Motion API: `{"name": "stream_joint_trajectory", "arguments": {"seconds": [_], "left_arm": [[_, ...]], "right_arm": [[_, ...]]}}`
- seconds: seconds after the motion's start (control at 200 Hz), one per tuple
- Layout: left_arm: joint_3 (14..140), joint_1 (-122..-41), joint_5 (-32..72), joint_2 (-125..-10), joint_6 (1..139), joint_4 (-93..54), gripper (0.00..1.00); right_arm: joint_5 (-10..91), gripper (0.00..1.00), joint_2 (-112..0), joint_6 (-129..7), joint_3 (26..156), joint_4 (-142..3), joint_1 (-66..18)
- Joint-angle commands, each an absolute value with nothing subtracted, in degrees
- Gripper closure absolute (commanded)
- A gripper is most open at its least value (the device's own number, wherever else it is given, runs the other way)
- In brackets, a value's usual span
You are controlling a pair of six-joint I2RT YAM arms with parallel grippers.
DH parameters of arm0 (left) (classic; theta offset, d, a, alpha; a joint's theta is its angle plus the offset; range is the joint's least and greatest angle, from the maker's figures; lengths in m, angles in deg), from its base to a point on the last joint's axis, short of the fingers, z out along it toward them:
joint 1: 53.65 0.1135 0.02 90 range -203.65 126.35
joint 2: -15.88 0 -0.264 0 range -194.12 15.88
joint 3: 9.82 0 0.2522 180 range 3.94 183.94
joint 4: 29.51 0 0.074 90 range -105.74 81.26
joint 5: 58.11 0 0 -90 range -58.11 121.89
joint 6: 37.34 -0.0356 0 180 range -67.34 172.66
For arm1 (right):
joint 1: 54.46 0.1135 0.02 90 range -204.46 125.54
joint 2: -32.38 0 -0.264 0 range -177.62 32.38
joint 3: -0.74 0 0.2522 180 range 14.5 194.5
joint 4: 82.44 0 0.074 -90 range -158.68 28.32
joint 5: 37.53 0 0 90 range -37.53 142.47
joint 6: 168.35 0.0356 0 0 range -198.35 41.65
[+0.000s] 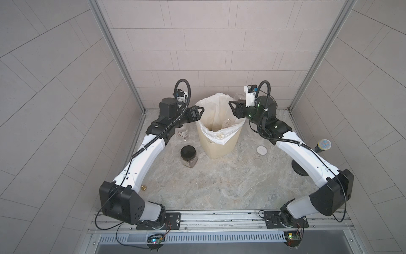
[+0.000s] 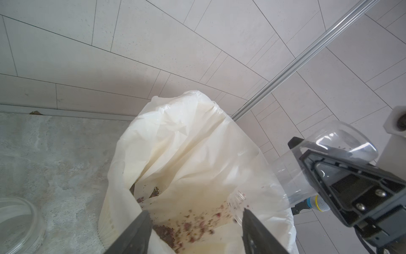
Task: Empty the moldy dried flower tea in the jars
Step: Pour the moldy dried flower tea into the trash bin.
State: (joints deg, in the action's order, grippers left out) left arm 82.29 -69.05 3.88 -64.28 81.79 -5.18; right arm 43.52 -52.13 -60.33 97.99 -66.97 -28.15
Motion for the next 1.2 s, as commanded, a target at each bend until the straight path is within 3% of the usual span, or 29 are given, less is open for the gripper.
{"name": "stream_joint_trajectory", "arguments": {"seconds": [0.0,0.08,0.225,0.275,0.375,0.51,0.625,0.746,0.851,1.196], "left_arm": [[81.1,-68.7,3.2,-62.6,82.3,-6.7,0.31],[80.8,-68.6,3.2,-62.3,82.2,-6.8,0.31],[80.2,-68.4,2.8,-61.8,82.4,-7.3,0.31],[80.1,-68.4,2.6,-61.8,82.5,-7.4,0.31],[79.8,-68.4,2.6,-61.5,82.5,-7.4,0.31],[79.8,-68.3,1.8,-61.3,82.2,-7.4,0.31],[79.7,-68.3,1.2,-61.3,82.4,-7.5,0.32],[79.7,-68.3,0.6,-61.1,82.6,-7.7,0.32],[80.0,-68.4,-0.3,-61.3,83.3,-8.3,0.32],[79.6,-72.9,-6.3,-60.1,87.5,-15.0,0.34]], "right_arm": [[47.9,0.5,-50.0,-72.2,98.2,-68.6,-27.1],[47.1,0.48,-50.5,-70.3,99.4,-68.2,-27.3],[32.7,0.49,-52.3,-54.3,99.6,-76.6,-31.6],[35.2,0.51,-52.4,-57.5,101.3,-73.7,-30.2],[49.8,0.49,-52.7,-72.2,105.5,-64.4,-24.5],[41.9,0.49,-52.5,-62.5,103.2,-70.6,-27.6],[52.1,0.5,-52.9,-72.4,105.3,-66.0,-23.7],[44.4,0.5,-53.0,-64.0,104.0,-70.2,-26.3],[53.9,0.49,-53.3,-72.5,106.3,-65.9,-22.7],[43.4,0.49,-50.5,-49.4,101.3,-80.7,-29.1]]}}
